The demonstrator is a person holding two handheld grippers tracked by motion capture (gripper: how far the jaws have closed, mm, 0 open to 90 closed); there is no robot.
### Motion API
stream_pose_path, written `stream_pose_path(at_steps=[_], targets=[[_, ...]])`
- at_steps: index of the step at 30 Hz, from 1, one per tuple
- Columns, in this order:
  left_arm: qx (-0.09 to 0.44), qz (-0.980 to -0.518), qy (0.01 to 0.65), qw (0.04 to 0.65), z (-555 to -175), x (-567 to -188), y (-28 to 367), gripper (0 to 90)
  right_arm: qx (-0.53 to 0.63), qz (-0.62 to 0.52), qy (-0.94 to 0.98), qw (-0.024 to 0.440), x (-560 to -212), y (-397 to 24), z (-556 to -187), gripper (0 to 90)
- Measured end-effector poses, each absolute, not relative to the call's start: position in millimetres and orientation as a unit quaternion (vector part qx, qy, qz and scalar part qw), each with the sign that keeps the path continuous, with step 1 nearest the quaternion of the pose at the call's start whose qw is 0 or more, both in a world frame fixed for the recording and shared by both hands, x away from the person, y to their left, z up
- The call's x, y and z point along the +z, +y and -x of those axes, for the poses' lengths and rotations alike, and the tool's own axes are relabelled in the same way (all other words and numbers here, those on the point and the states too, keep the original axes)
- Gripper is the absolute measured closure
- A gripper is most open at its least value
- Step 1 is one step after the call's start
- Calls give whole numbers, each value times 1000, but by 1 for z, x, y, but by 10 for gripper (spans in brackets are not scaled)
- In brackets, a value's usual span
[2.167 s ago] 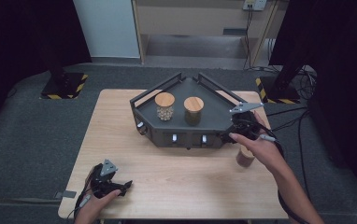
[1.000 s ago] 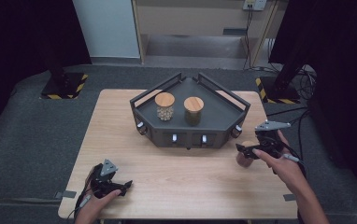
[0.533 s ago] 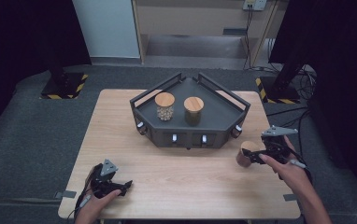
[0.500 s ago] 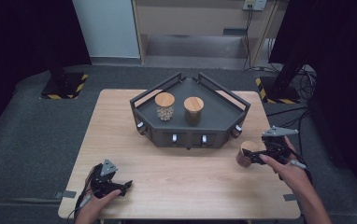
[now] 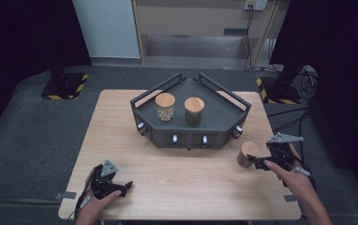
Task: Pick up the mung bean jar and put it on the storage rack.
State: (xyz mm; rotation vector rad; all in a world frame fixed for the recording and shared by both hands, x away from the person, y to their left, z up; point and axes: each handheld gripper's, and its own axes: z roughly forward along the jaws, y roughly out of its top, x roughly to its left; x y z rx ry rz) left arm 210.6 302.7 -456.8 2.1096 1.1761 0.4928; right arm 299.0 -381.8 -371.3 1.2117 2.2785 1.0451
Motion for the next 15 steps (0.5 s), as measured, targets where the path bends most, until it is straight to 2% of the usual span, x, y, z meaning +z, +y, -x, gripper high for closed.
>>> stream_pose_path(at_steps=[15], targets=[[189, -807, 451, 332, -211, -457, 303, 0, 363, -444, 801, 171, -391, -396, -289, 32]])
